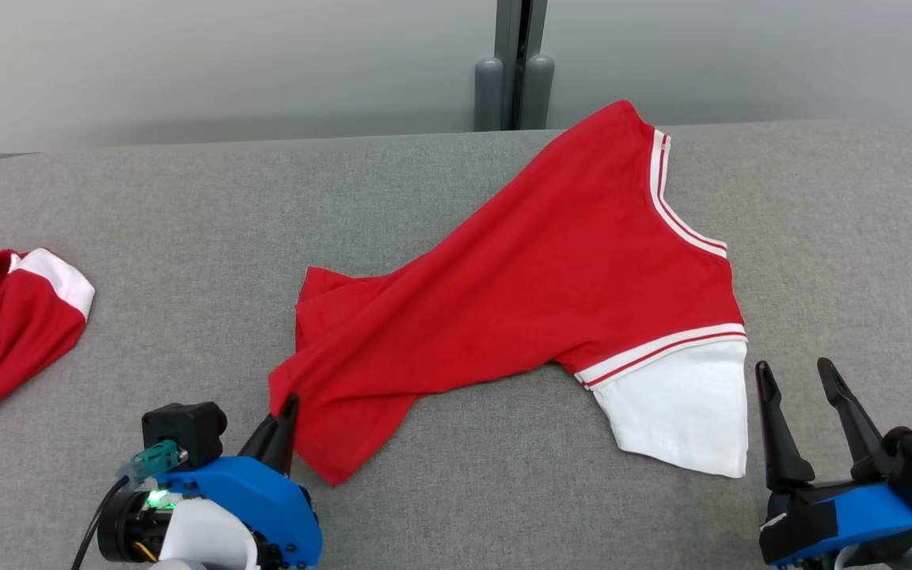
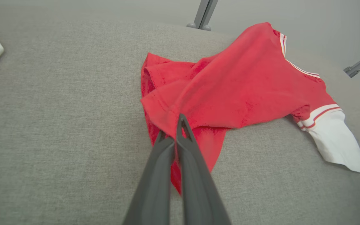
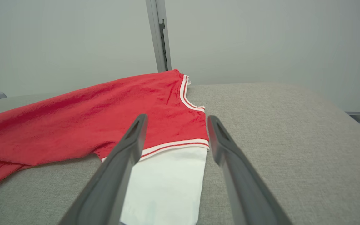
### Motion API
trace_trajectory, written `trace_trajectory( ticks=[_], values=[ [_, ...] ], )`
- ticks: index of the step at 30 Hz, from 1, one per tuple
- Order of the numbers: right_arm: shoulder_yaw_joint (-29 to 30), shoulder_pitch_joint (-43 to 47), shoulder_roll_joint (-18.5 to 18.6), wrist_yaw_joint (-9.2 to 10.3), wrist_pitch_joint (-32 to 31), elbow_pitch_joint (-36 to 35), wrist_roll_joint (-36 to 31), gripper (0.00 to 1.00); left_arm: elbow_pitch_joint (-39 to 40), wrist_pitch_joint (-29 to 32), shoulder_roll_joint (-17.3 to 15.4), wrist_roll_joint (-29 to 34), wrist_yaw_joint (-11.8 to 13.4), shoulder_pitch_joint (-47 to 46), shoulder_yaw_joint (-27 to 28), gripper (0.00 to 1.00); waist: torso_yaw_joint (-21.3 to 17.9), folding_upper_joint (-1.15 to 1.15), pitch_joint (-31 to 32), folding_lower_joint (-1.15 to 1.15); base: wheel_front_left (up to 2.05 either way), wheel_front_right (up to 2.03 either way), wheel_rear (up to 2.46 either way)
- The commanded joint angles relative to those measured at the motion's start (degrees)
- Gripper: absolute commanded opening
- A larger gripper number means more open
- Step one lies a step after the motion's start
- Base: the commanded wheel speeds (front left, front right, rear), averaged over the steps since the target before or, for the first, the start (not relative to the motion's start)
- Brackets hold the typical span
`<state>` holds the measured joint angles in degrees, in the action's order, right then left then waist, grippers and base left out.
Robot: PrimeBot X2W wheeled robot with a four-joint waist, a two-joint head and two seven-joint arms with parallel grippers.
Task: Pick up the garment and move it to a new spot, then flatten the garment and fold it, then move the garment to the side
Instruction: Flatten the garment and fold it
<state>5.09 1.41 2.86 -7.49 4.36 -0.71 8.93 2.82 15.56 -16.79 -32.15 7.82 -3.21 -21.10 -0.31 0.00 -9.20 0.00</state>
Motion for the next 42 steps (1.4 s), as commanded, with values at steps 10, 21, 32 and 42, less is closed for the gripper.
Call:
trace_trajectory(
  ticks=[10,21,32,42],
  values=[
    [-0.89,-1.11,0.07,-0.01,0.38,0.59,0.54,1.0,-15.96,-10.74,1.4,4.49,2.22,-6.09,1.72,1.0,-1.47,0.0,-0.63,0.0,0.0,0.0,0.0],
    [0.94,-0.12,0.07,-0.01,0.18,2.09,0.82,1.0,-18.53,-27.0,5.12,0.17,-2.32,-3.2,5.87,1.0,-0.66,0.0,2.56,0.0,0.0,0.0,0.0],
    [2.41,1.24,0.07,-0.02,-0.53,5.05,2.43,1.0,-14.76,-30.77,6.77,5.61,-6.8,1.65,9.88,1.0,0.17,0.0,7.02,0.0,0.0,0.0,0.0],
    [3.03,2.64,0.07,-0.01,-1.84,7.39,3.34,1.0,-12.69,-30.8,9.16,12.0,-10.1,7.56,14.95,1.0,0.02,0.0,9.74,0.0,0.0,0.0,0.0]
  ],
)
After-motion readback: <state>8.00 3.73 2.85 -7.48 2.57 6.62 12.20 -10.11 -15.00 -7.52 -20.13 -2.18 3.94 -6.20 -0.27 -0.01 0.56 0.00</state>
